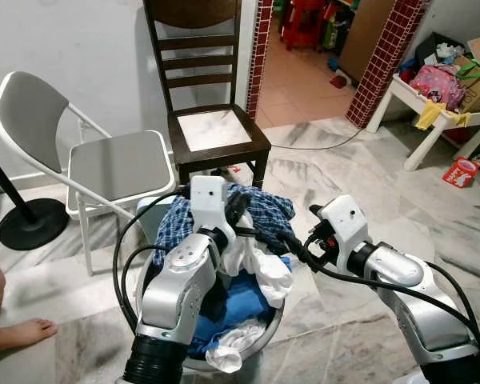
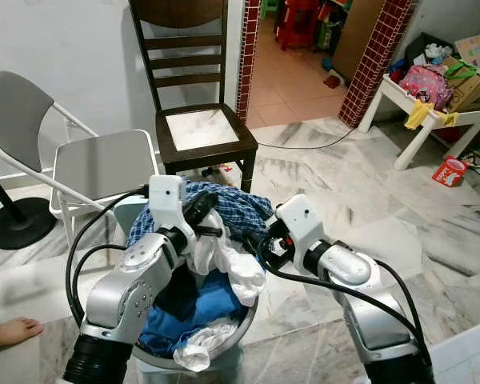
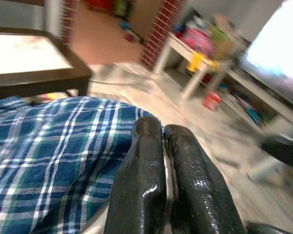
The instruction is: Hang hanger
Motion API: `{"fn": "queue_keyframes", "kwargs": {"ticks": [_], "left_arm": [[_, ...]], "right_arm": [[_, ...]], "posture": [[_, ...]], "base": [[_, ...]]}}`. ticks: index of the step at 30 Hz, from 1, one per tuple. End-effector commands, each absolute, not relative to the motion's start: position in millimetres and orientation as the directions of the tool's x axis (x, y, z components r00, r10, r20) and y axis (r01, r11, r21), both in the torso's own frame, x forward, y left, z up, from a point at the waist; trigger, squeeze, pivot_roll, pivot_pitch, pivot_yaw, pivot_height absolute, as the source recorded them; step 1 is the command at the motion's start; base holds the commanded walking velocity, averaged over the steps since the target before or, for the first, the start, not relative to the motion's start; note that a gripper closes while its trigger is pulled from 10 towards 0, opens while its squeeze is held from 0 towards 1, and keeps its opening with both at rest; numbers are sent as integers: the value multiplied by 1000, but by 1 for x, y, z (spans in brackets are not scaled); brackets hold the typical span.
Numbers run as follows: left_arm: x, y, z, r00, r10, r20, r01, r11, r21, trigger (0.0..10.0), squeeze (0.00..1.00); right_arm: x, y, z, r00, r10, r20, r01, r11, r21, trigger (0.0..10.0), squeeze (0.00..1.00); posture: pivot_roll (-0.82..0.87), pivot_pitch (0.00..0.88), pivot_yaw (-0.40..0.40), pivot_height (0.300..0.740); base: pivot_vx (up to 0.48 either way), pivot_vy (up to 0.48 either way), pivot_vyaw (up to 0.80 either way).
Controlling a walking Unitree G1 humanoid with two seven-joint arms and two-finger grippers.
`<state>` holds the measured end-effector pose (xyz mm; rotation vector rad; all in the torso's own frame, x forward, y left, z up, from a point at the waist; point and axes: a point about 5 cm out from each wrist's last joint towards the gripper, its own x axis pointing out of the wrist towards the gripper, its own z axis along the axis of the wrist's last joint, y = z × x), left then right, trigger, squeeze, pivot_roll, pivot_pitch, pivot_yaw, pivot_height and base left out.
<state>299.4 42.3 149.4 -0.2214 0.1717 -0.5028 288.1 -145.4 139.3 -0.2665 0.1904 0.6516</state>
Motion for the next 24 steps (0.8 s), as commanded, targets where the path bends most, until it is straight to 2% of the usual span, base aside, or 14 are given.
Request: {"fn": "queue_keyframes", "kwargs": {"ticks": [1, 6, 11, 15, 18, 20, 21, 22, 23, 24], "left_arm": [[286, 26, 142, 803, -580, -139, 537, 805, -252, 0, 0], [281, 28, 137, 771, -614, -171, 572, 785, -238, 0, 0], [267, 27, 148, 690, -704, -168, 680, 710, -184, 0, 0], [251, 37, 152, 646, -739, -192, 726, 672, -146, 0, 0], [245, 45, 154, 659, -725, -202, 719, 685, -116, 0, 0], [242, 56, 148, 718, -658, -226, 658, 748, -89, 0, 0], [244, 61, 143, 750, -616, -242, 619, 782, -74, 3333, 0], [243, 64, 140, 763, -598, -245, 603, 795, -64, 4784, 0], [243, 71, 137, 796, -551, -250, 561, 827, -37, 10000, 533], [244, 76, 136, 821, -514, -250, 528, 849, -10, 10000, 867]], "right_arm": [[287, -145, 136, 778, 570, -265, -621, 762, -185, 10000, 0], [286, -144, 135, 776, 572, -266, -623, 761, -182, 10000, 0], [287, -147, 134, 776, 568, -274, -622, 761, -185, 10000, 0], [288, -148, 134, 776, 567, -277, -623, 760, -187, 10000, 0], [289, -148, 132, 773, 568, -281, -625, 758, -188, 10000, 0], [289, -146, 130, 767, 574, -287, -632, 752, -186, 10000, 0], [290, -145, 129, 764, 577, -288, -635, 750, -184, 10000, 0], [290, -145, 129, 762, 580, -289, -639, 747, -184, 10000, 0], [290, -144, 128, 758, 584, -291, -643, 743, -184, 10000, 0], [290, -143, 127, 757, 585, -292, -645, 742, -185, 10000, 0]], "posture": [[-132, 84, -55, 740], [-134, 85, -57, 740], [-127, 83, -59, 740], [-113, 85, -63, 740], [-110, 84, -64, 740], [-93, 78, -67, 740], [-88, 75, -68, 740], [-88, 75, -68, 740], [-86, 74, -67, 740], [-86, 74, -67, 740]], "base": [[0, 0, 0], [0, 0, 0], [0, 0, 0], [0, 0, 0], [0, 0, 0], [0, 0, 0], [0, 0, 0], [0, 0, 0], [0, 0, 0], [0, 0, 0]]}}
